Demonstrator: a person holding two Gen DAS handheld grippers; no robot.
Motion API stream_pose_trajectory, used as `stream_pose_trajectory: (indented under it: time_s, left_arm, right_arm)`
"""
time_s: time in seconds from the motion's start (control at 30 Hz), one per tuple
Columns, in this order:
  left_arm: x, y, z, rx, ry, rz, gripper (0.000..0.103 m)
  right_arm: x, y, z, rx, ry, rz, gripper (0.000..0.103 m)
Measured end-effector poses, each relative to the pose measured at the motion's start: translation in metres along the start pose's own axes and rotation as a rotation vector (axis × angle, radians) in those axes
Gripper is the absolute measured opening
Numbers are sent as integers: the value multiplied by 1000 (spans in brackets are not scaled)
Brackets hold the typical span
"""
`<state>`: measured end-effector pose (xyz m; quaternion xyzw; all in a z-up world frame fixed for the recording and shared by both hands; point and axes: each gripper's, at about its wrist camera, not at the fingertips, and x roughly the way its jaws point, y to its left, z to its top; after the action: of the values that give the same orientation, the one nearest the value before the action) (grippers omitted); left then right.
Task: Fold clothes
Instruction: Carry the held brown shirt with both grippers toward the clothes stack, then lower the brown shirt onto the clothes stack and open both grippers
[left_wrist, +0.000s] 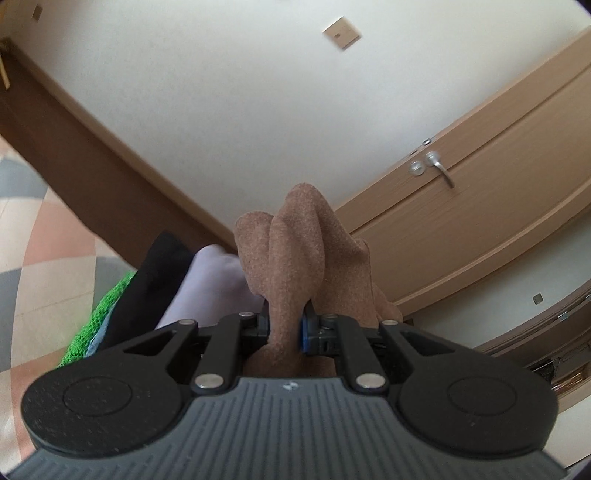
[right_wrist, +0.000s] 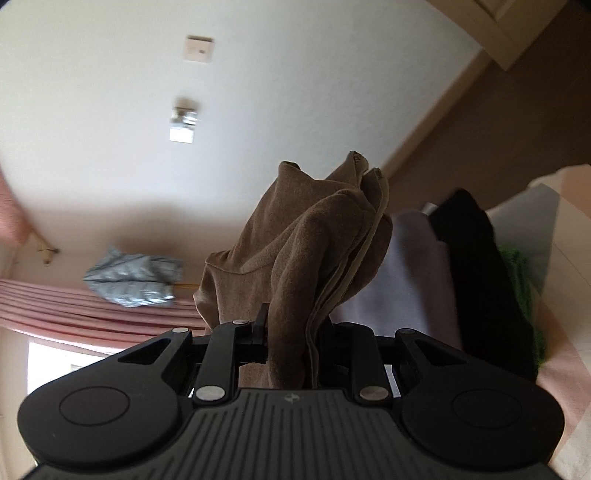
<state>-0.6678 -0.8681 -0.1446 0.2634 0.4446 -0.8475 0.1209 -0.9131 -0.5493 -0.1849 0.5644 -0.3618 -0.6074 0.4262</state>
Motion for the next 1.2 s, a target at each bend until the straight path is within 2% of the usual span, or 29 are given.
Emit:
stream_pose_trajectory:
  time_s: [0.27,0.3,0.33,0.47,0.5,0.53,0.6,0.7,0.77,0.83,0.9,1.0,1.07,1.1,1.17,1.2]
  left_arm:
    - [32,58,-14,-39,43,-4,10]
    - [33,65,-16,-51,44,-4,10]
    - [36,71,-18,-63,44,0,11]
    - [29,75,-21,-61,17,38,20]
    - [21,70,-19,-43,-5,73,22]
    - [12,66,-17,-18,-31,111,22]
    - [-11,50,-13,49,-106,208,18]
    - [-30,15,-9,190,-183,278,13]
    - [-24,-17,-10,316,-197,274,13]
    - [-6,-47,-17,485,-183,282,14]
    - [16,-65,-26,622,-166,286,14]
    - [45,-57,-26,659,-142,259,14]
    - [64,-39,-23,621,-130,290,13]
    - [74,-27,-22,571,-112,311,10]
    - [87,1,-17,457,-61,320,4]
    - [91,14,-20,423,-39,323,3]
  right_arm:
    - [39,-31,-9,-108,19,-106,26]
    - [44,-35,-10,-122,21,-119,30]
    - [46,-35,-10,-149,17,-137,41]
    - [33,-15,-2,-343,-40,-238,45]
    - [30,-10,0,-392,-54,-263,51]
    - [27,-5,2,-441,-68,-289,54]
    - [19,5,6,-544,-110,-339,54]
    - [9,34,-1,-754,-227,-399,54]
    - [18,51,-17,-912,-247,-397,53]
    - [35,60,-38,-1060,-242,-384,52]
    - [53,59,-55,-1163,-224,-362,50]
    - [78,49,-72,-1284,-197,-384,48]
    - [94,37,-68,-1277,-142,-408,48]
    - [99,31,-62,-1241,-102,-404,48]
    - [105,16,-44,-1082,-27,-349,48]
    - [105,8,-35,-1011,-7,-334,44]
